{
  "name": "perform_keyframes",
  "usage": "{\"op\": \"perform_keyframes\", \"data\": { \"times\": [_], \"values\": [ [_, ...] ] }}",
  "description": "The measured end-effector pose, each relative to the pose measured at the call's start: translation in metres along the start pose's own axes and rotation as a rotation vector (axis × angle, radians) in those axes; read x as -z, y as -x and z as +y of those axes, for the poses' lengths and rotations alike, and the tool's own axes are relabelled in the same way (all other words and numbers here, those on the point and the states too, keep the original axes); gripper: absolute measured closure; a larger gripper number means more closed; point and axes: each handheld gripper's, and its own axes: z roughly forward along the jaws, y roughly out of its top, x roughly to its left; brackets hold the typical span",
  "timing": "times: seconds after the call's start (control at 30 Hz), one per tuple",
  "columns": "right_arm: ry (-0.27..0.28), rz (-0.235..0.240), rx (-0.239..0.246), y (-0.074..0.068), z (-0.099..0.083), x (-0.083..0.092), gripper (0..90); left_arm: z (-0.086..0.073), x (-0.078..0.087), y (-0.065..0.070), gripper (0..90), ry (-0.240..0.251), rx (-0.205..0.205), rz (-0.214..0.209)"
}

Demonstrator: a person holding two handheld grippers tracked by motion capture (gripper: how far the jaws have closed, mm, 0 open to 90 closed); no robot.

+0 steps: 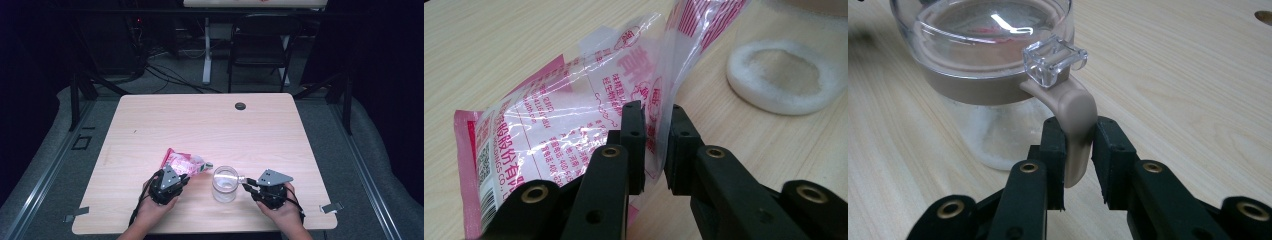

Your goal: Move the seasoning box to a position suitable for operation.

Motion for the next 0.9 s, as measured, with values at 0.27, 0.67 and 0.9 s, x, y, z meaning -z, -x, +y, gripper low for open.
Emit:
{"op": "perform_keyframes", "data": {
  "times": [0.27,0.67,0.9],
  "values": [
    [0.006,0.004,-0.009,0.001,-0.001,0.000,75.2,-0.001,0.000,0.000,80.5,0.005,0.003,-0.004],
    [0.024,0.013,-0.030,0.003,-0.002,0.008,65.2,-0.001,0.005,-0.002,74.5,0.035,0.024,-0.053],
    [0.058,0.014,-0.016,0.004,0.003,0.023,61.8,0.002,0.010,0.002,63.4,0.067,0.049,-0.105]
  ]
}}
